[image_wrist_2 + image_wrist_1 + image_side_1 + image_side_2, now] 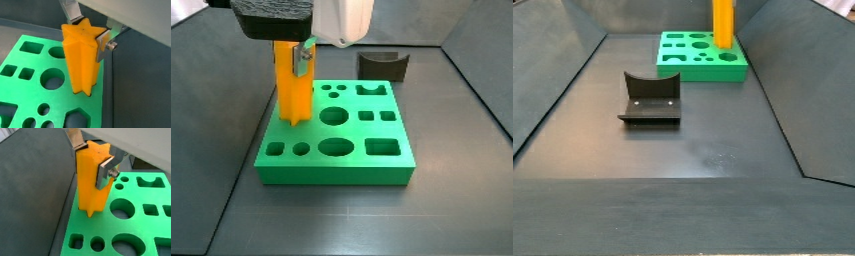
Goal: Pick up the star object. Move up. Place the star object on the fixture. Regrasp the star object. Move to above the board. Insert the star object.
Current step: Insert the star object.
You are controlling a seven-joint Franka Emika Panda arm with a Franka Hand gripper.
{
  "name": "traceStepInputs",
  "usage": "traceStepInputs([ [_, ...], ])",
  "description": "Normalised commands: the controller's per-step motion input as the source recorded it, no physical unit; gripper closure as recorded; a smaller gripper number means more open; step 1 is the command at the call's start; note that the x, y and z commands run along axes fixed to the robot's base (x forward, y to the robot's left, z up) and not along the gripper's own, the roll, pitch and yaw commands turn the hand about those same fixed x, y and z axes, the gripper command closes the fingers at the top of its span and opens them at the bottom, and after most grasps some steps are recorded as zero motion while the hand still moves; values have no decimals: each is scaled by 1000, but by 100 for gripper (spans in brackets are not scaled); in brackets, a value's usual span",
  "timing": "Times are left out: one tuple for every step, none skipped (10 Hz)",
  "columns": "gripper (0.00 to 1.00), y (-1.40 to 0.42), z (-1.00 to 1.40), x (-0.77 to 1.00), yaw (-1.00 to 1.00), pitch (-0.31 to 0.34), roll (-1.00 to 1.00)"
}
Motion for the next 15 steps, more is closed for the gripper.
traceStepInputs([
  [100,0,-146,106,0,4,-17],
  [100,0,-223,97,0,9,0],
  [100,0,-363,63,0,7,-63],
  [100,40,-503,0,0,0,-274],
  [100,0,-497,17,0,0,-109],
  [100,0,-471,29,0,0,-10],
  [100,20,-577,0,0,-17,-210],
  [100,146,-494,-46,129,-36,-329],
  [100,109,-597,0,160,-46,-269],
  [100,0,-794,-23,140,-14,-63],
  [100,-9,-811,0,140,0,127],
  [100,-94,-700,0,94,0,321],
  [100,-117,-689,0,57,0,330],
  [100,-71,-840,0,29,4,229],
  [100,11,-829,0,37,0,-149],
])
